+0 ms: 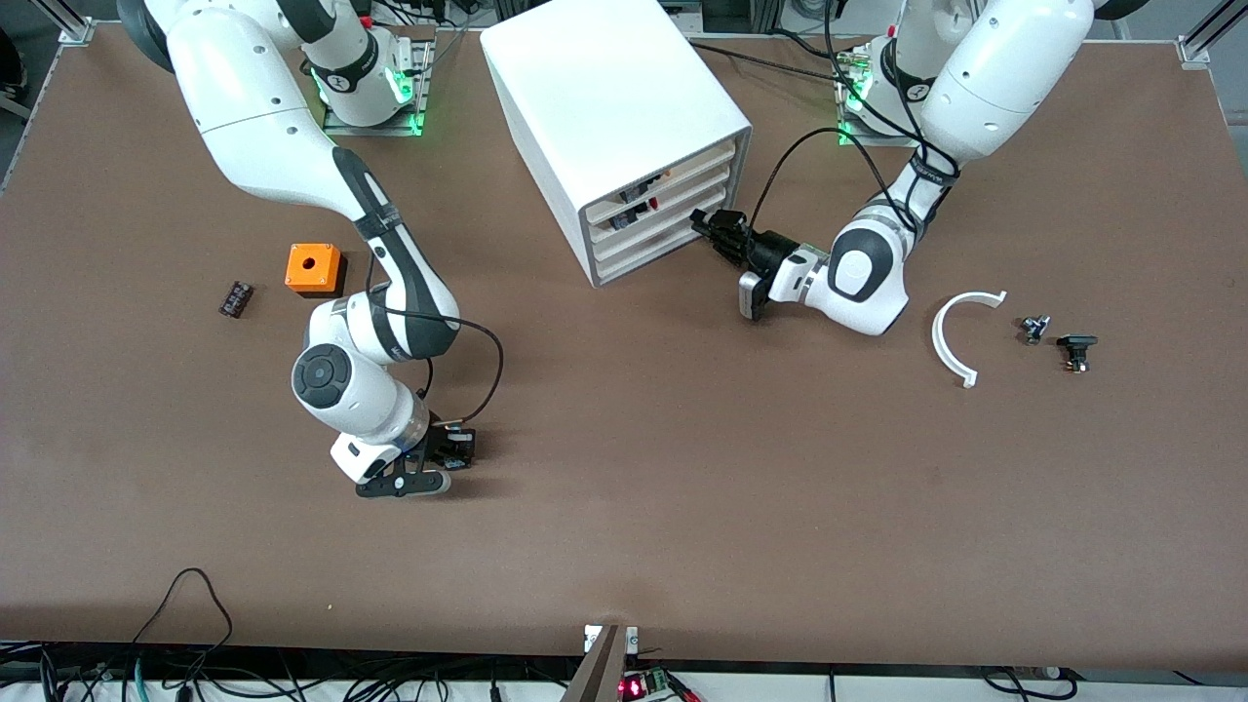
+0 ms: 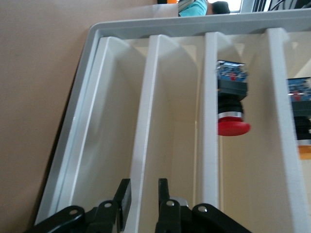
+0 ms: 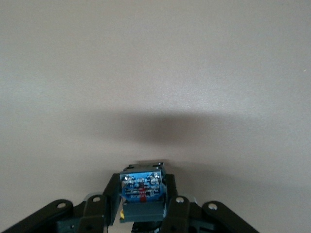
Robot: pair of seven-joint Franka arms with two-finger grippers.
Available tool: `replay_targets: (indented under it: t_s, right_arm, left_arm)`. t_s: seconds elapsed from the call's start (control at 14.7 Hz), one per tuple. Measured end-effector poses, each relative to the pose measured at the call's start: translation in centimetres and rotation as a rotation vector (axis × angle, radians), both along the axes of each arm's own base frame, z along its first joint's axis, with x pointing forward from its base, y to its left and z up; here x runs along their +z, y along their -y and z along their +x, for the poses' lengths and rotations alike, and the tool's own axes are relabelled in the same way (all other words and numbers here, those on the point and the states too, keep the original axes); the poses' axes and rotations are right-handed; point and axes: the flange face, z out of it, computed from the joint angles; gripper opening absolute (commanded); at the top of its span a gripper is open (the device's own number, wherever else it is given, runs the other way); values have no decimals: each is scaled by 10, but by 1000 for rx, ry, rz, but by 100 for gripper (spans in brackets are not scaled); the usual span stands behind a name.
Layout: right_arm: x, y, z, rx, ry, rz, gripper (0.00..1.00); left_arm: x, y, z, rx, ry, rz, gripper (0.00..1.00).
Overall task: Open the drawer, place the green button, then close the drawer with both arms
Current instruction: 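Pull the drawer open with the left gripper while the right gripper carries the button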
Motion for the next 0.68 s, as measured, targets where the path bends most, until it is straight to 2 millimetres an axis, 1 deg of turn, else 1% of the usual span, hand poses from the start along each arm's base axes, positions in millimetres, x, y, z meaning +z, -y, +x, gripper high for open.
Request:
replay_targets:
  t_s: [0.07, 0.14, 0.2, 0.34, 0.54, 0.61, 0.68]
  right_arm:
    - [8, -1, 3, 3, -15, -3, 0]
    - [16, -1, 5, 5, -29, -6, 0]
    - [24, 0, 8, 5, -42, -10, 0]
    - [42, 3, 14, -16, -72, -17, 0]
    - [77, 3, 19, -59, -109, -22, 0]
    - [91, 3, 19, -77, -127, -25, 0]
    - [106, 3, 18, -98, -144, -28, 0]
  left_arm:
    - [-3, 2, -3, 4, -4, 0, 38]
    - [-5, 4, -5, 13, -12, -4, 42]
    - [-6, 7, -7, 20, -20, -8, 42]
    - [-7, 14, -13, 33, -35, -16, 42]
    - [-10, 25, -23, 43, -33, -12, 40]
    - [-13, 27, -26, 47, -27, -3, 33]
    - [-14, 29, -30, 49, -28, -2, 14]
